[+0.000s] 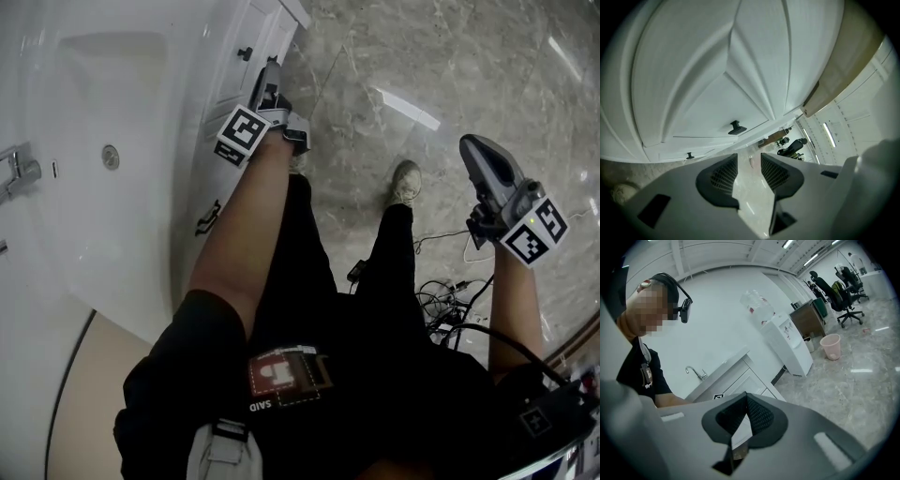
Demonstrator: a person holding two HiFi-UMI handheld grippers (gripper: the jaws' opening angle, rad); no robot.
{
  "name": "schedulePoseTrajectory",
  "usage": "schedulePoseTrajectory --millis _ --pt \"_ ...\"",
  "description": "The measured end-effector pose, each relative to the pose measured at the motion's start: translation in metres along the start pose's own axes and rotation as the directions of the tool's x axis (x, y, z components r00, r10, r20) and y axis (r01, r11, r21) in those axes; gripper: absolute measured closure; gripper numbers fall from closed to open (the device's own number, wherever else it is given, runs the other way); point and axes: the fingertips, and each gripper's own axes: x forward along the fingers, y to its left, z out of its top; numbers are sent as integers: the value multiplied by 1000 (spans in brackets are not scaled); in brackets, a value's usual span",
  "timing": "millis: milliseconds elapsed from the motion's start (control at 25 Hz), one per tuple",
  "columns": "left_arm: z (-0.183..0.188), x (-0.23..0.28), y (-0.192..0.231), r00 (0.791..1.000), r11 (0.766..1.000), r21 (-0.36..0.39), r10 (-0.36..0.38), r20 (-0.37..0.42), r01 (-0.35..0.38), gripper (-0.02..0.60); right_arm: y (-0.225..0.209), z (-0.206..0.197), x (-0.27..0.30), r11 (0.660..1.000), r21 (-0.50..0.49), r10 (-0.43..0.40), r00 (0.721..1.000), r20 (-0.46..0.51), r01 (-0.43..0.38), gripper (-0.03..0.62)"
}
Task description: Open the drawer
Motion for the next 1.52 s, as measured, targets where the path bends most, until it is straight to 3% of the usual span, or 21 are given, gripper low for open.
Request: schedulePoseTrajectory --millis 240,480,760,960,1120,1280,1520 --pt "17 1 16 992 997 -77 -2 130 12 342 0 -21 6 1000 26 7 1000 -23 -6 592" --pt "28 2 24 980 989 -144 0 199 30 333 1 -32 7 999 43 9 999 -42 -8 592" --pt "48 8 25 968 987 -158 4 249 36 333 2 -39 8 999 53 10 998 -55 -7 593" --pt "52 16 23 973 989 -143 -1 229 35 333 1 -41 7 998 57 3 998 -55 0 592" --pt "49 20 30 978 992 -124 49 203 -24 339 2 -40 7 998 56 7 998 -55 -4 592" --pt "51 24 28 978 996 -63 68 196 -57 431 0 -41 5 998 60 6 999 -53 -3 592" --pt "49 22 24 981 997 -18 77 178 -75 445 -4 -48 -3 997 74 -1 999 -46 5 592"
